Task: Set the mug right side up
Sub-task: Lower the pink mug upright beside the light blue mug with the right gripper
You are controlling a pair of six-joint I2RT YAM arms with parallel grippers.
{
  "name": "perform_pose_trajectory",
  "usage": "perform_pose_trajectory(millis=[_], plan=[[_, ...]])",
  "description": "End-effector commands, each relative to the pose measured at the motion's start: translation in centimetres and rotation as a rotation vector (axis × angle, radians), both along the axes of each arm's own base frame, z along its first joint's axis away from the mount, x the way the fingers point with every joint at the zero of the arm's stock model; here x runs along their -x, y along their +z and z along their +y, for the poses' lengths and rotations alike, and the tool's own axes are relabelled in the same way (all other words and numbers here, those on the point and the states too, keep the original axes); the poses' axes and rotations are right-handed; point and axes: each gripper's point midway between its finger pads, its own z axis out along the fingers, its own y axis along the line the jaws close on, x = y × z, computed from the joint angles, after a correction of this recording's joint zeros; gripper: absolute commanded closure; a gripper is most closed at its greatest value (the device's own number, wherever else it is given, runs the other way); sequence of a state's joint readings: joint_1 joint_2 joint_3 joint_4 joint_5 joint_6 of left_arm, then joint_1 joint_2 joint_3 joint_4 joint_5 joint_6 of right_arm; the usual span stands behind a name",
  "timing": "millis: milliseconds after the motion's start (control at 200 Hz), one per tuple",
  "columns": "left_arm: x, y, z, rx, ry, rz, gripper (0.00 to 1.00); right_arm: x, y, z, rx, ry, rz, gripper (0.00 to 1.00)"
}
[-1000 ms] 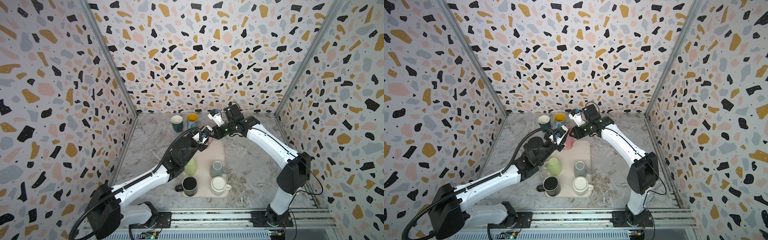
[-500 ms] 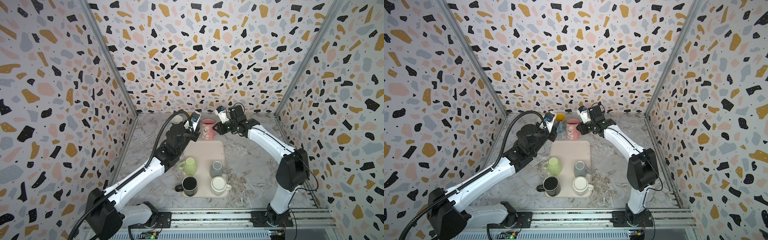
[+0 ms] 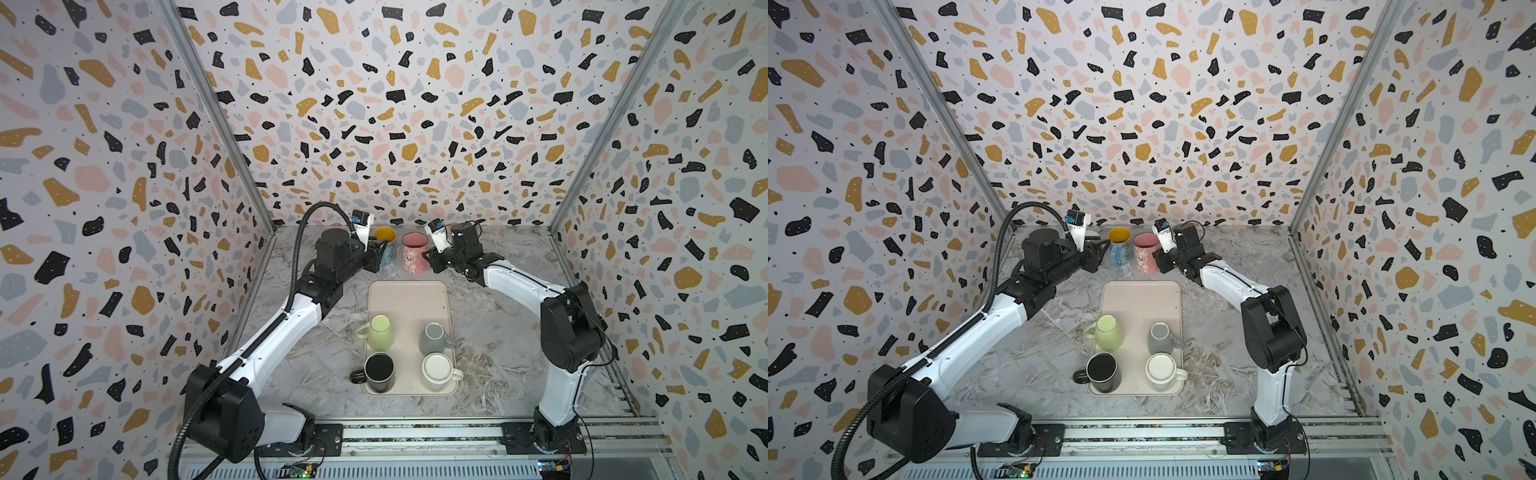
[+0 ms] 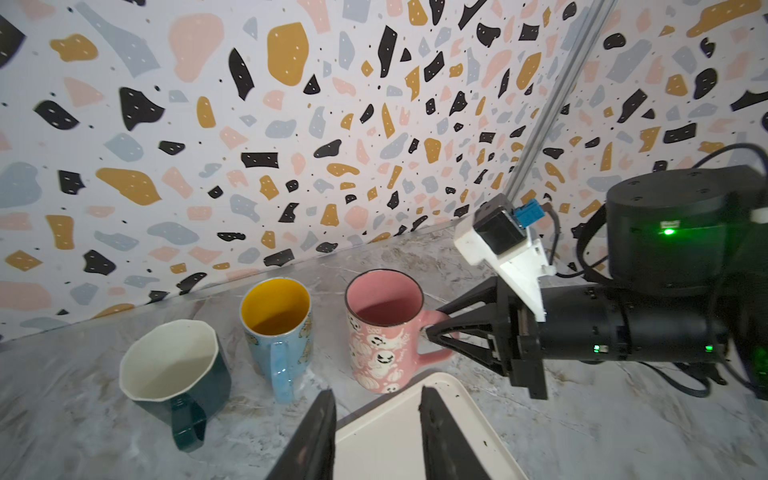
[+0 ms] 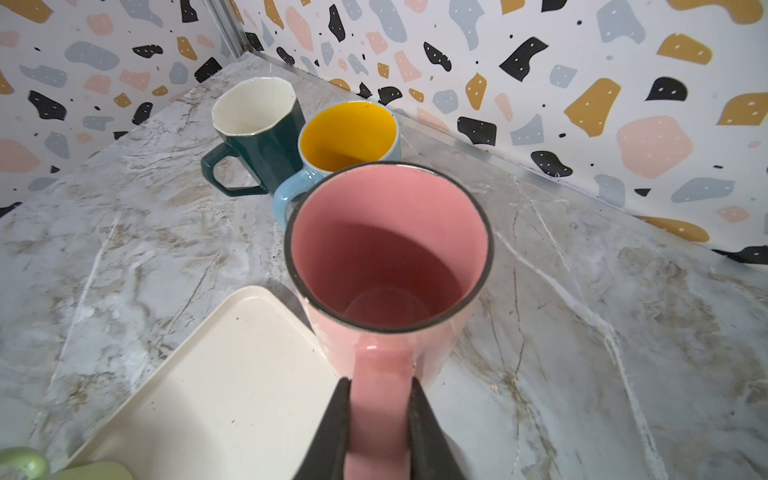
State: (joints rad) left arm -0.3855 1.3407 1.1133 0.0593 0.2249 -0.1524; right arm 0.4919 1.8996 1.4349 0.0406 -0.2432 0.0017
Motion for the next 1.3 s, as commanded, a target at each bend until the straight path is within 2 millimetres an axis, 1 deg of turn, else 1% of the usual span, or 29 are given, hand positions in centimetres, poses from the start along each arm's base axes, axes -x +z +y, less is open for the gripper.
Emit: perform_pose_trajectory(millis=[0,155,310,456,551,676,1091,1292], plan=[[0.3,1.7,-0.9,0.094,-0.073,0.002,0.64,-2.3,7.1,0.6,-0.096,-0.017,-0.273,1.00],[0.1,1.3,-1.1,0.140,-0.111,0.035,0.64,-3.3,5.9,0.6,-0.106,-0.040,-0.297,1.00],[0.1,1.5,-1.2,0.196,-0.149,0.045,0.64,-4.0,5.1,1.0,-0.122,-0.050,-0.315,1.00],[0.1,1.4,-1.1,0.212,-0.162,0.051,0.63,-4.8,4.3,1.0,-0.130,-0.069,-0.328,1.00],[0.1,1.4,-1.0,0.224,-0.166,0.052,0.63,-5.2,4.1,1.1,-0.140,-0.082,-0.339,1.00],[0.1,1.6,-0.9,0.230,-0.166,0.048,0.63,-5.8,3.2,0.9,-0.128,-0.102,-0.333,1.00],[0.0,1.5,-0.5,0.238,-0.160,0.041,0.63,-5.7,0.7,0.8,-0.119,-0.110,-0.309,1.00],[0.0,1.4,-0.6,0.240,-0.167,0.043,0.63,-5.7,-0.7,0.9,-0.111,-0.106,-0.287,1.00]])
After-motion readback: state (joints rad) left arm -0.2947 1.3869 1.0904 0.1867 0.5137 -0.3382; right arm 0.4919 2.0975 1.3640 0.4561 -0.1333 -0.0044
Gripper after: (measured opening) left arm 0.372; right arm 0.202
